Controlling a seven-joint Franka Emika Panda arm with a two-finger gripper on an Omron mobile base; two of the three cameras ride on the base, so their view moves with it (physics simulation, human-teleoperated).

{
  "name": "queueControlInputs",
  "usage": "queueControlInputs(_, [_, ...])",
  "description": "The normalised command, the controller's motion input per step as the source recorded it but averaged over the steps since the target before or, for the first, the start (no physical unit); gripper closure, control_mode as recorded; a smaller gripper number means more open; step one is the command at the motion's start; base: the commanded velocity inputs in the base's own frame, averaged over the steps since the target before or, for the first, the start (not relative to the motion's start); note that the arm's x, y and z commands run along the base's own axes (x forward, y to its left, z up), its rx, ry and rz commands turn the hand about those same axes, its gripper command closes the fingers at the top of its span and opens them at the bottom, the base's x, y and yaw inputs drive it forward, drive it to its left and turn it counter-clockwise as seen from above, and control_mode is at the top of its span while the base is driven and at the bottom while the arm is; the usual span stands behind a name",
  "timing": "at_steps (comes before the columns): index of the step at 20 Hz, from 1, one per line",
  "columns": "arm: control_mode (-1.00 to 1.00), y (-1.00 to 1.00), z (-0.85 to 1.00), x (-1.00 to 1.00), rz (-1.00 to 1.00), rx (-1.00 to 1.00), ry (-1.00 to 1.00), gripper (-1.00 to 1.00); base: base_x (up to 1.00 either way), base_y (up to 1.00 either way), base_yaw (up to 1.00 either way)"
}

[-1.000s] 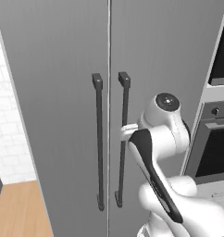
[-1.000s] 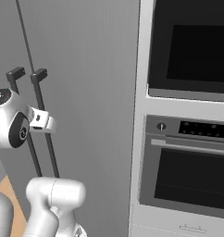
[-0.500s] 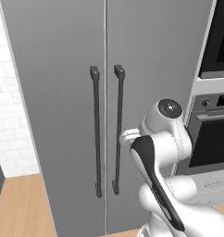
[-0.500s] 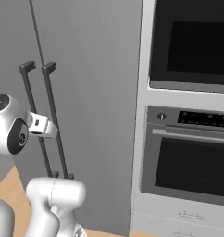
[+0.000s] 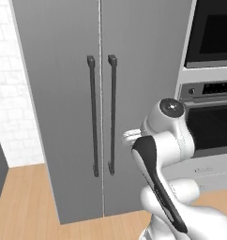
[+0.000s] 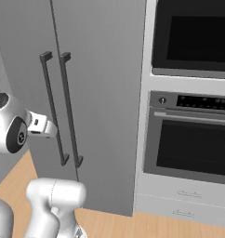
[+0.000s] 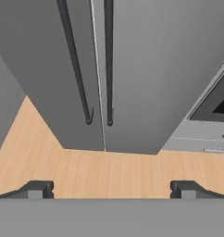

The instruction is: Take the strawberry from the fridge and place it on top of the pancake, located on the dining counter.

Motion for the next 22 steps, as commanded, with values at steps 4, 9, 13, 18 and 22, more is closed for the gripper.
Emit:
queueControlInputs(4, [-1.00, 0.00, 0.00, 0.11, 0.00, 0.00, 0.00, -1.00, -0.08, 0.00, 0.00])
queueControlInputs(9, [-1.00, 0.00, 0.00, 0.88, 0.00, 0.00, 0.02, -1.00, 0.00, 0.00, 0.00])
queueControlInputs(13, [-1.00, 0.00, -0.01, 1.00, 0.00, 0.00, 0.00, -1.00, 0.00, 0.00, 0.00])
queueControlInputs(18, [-1.00, 0.06, -0.08, 1.00, 0.00, 0.00, 0.00, -1.00, 0.00, 0.00, 0.00])
queueControlInputs(22, [-1.00, 0.09, -0.19, 1.00, 0.00, 0.00, 0.00, -1.00, 0.00, 0.00, 0.00])
